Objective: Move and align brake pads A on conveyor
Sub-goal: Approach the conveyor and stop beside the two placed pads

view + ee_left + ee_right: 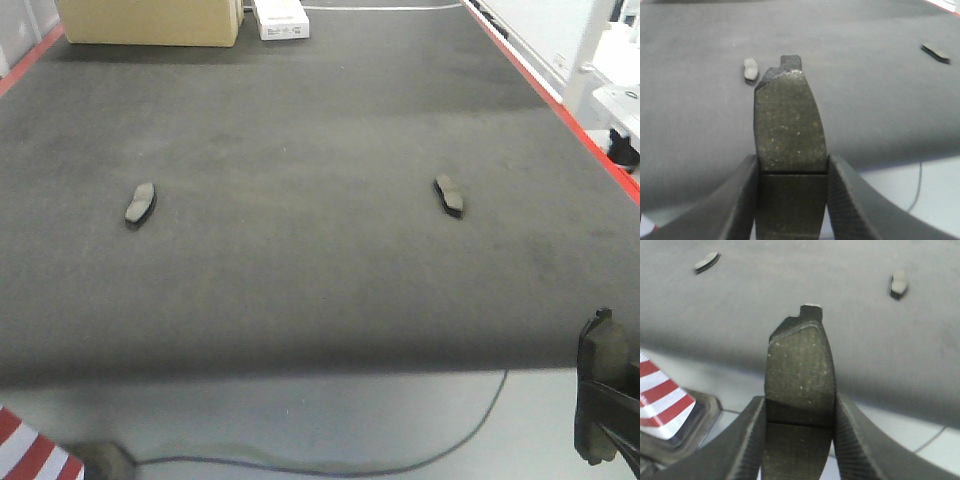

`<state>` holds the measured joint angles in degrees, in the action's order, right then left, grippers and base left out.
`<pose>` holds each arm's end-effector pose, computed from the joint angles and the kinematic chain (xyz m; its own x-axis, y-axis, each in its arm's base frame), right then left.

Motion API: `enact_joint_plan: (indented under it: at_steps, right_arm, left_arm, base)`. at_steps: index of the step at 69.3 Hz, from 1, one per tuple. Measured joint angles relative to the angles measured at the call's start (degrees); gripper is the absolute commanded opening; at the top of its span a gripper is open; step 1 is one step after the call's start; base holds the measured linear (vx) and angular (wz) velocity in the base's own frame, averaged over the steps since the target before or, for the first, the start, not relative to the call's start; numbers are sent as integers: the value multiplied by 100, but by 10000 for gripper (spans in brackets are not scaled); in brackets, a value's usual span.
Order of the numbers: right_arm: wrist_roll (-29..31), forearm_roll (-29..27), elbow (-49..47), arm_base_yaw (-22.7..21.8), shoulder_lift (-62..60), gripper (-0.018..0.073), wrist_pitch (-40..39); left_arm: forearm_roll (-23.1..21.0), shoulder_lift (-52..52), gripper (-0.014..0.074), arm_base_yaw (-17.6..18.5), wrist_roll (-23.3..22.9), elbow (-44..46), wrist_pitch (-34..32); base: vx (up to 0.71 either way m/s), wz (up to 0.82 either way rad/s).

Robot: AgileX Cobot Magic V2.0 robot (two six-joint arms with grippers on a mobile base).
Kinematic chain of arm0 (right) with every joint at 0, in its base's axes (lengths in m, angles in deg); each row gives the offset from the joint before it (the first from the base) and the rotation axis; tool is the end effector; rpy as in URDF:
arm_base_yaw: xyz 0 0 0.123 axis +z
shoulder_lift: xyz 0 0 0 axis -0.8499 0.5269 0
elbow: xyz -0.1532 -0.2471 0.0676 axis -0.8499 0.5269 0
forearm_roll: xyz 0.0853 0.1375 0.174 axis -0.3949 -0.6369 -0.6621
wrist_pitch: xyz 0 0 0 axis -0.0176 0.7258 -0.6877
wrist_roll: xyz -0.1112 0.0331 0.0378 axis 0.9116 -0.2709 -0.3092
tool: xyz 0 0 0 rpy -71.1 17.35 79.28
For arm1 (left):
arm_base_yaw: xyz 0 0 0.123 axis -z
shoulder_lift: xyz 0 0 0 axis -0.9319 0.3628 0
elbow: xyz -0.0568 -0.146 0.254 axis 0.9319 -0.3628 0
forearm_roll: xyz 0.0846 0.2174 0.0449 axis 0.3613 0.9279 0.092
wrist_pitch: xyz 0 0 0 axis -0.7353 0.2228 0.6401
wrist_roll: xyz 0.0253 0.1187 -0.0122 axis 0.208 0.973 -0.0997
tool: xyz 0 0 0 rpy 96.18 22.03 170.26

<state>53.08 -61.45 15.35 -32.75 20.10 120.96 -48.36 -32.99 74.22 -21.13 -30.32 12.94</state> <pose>0.0861 0.0345 0.2811 -0.4231 -0.1142 -0.8989 -0.3586 0.9321 0.0504 0.0751 -0.0154 0.2666 -0.3275 0.0183 -0.9447 0.1539 0.9875 -0.0342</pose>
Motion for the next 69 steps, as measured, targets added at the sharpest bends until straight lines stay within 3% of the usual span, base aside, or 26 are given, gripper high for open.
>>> enact_joint_plan:
  at_steps: [69]
  right_arm:
    - [0, 0, 0, 0, 0, -4, 0]
  left_arm:
    - [0, 0, -6, 0, 0, 0, 0]
  base:
    - [30, 4]
